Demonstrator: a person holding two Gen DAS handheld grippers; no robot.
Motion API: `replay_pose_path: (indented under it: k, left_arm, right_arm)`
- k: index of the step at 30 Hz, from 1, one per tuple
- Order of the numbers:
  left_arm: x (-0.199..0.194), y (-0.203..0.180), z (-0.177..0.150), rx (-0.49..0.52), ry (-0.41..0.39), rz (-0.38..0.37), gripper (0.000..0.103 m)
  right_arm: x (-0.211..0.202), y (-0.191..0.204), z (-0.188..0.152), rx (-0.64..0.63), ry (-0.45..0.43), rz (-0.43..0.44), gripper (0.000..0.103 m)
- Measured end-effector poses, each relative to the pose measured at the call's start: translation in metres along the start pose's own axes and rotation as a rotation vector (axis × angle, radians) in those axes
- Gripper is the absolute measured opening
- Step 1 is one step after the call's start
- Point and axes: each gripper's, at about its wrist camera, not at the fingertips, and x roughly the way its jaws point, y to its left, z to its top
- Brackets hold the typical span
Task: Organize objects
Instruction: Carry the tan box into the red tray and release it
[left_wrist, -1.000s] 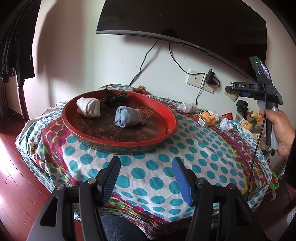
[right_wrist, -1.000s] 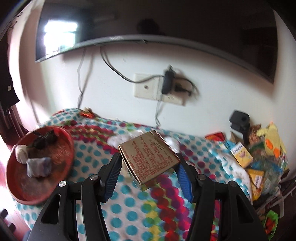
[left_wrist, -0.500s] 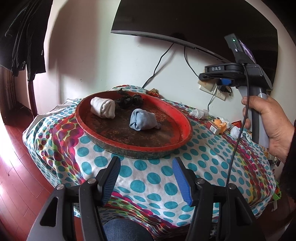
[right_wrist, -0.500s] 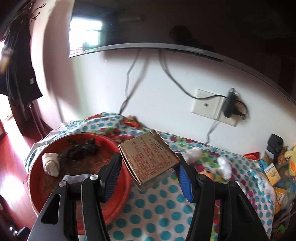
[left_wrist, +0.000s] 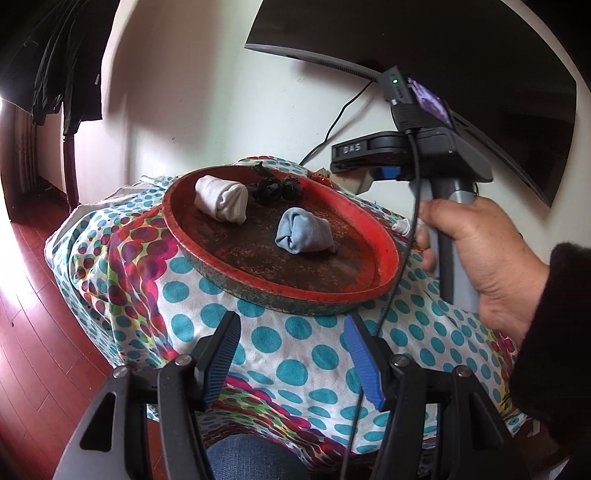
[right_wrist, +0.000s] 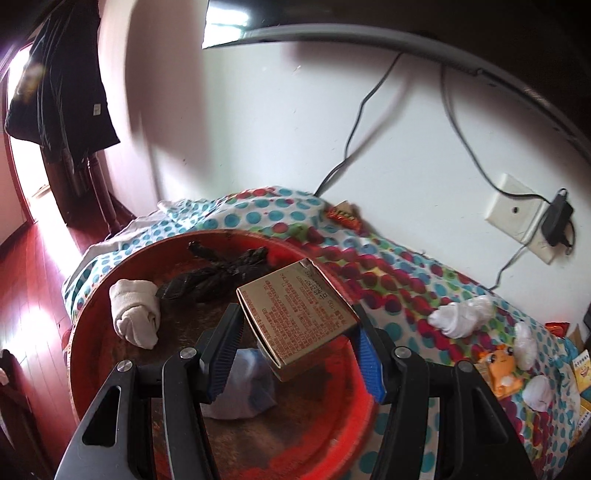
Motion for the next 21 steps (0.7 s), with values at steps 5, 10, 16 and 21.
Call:
replay_pose_path:
  k: [5, 10, 16, 21]
  left_arm:
    - [0.005, 0.011, 0.004, -0.046, 0.020, -0.005, 0.060]
    - [0.009, 0.018, 0.006, -0.082, 0.038, -0.008, 0.060]
    - [0.011, 0.021, 0.005, -0.104, 0.055, -0.010, 0.060]
    - [0.013, 0.020, 0.004, -0.106, 0.064, -0.014, 0.060]
  right_arm:
    - [0.033, 0.015, 0.001, 0.002, 0.047, 0.013, 0.055]
    - [0.056, 0.020, 0.001, 0.018, 0.083, 0.022, 0.055]
    - [0.076, 0.024, 0.002, 0.023, 0.127, 0.027, 0.055]
    - [0.088, 0.023, 0.002, 0.031, 0.167, 0.035, 0.055]
